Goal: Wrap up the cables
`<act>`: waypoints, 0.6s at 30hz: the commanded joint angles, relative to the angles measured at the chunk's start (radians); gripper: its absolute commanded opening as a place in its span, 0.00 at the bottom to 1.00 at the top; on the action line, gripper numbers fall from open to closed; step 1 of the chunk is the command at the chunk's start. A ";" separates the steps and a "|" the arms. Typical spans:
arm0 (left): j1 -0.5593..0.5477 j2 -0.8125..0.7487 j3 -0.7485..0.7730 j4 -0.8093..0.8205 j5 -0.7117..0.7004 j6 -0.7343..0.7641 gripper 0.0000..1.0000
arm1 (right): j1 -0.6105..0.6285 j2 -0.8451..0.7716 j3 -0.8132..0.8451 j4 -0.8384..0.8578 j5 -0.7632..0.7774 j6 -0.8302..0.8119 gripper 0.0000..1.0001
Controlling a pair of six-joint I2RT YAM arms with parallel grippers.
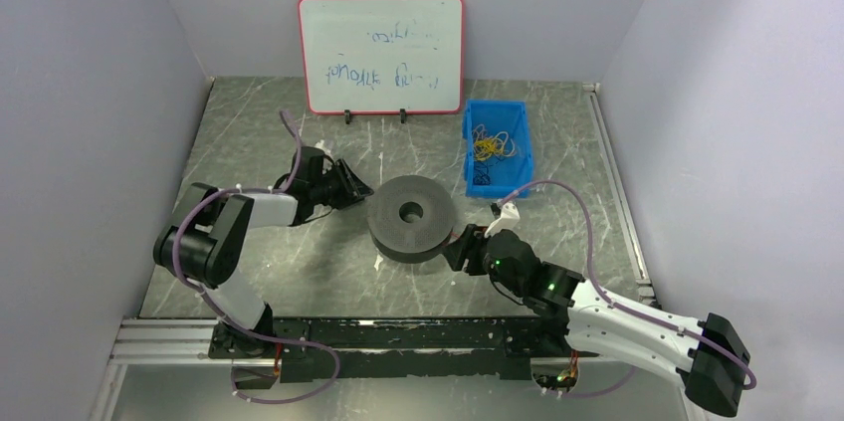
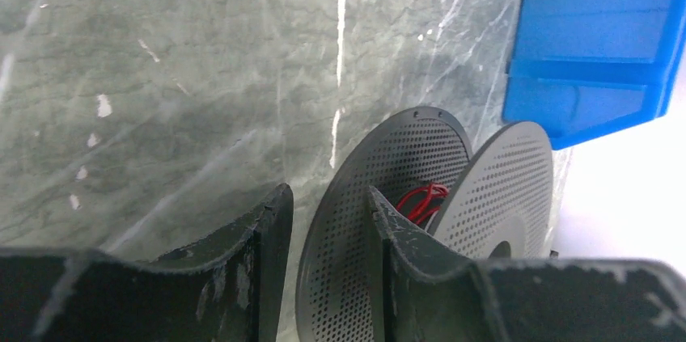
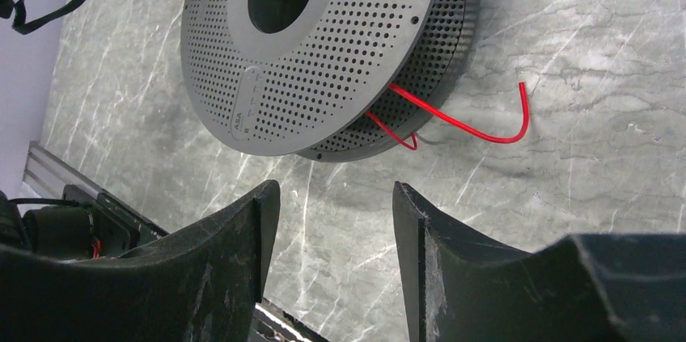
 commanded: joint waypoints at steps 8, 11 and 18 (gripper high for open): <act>0.007 -0.060 0.066 -0.177 -0.109 0.059 0.41 | -0.009 0.014 0.033 -0.029 0.052 -0.008 0.57; 0.007 -0.083 0.084 -0.231 -0.145 0.065 0.41 | -0.009 0.021 0.042 -0.042 0.070 -0.014 0.57; 0.007 -0.158 0.101 -0.293 -0.199 0.066 0.50 | -0.015 0.075 0.092 -0.093 0.163 -0.076 0.58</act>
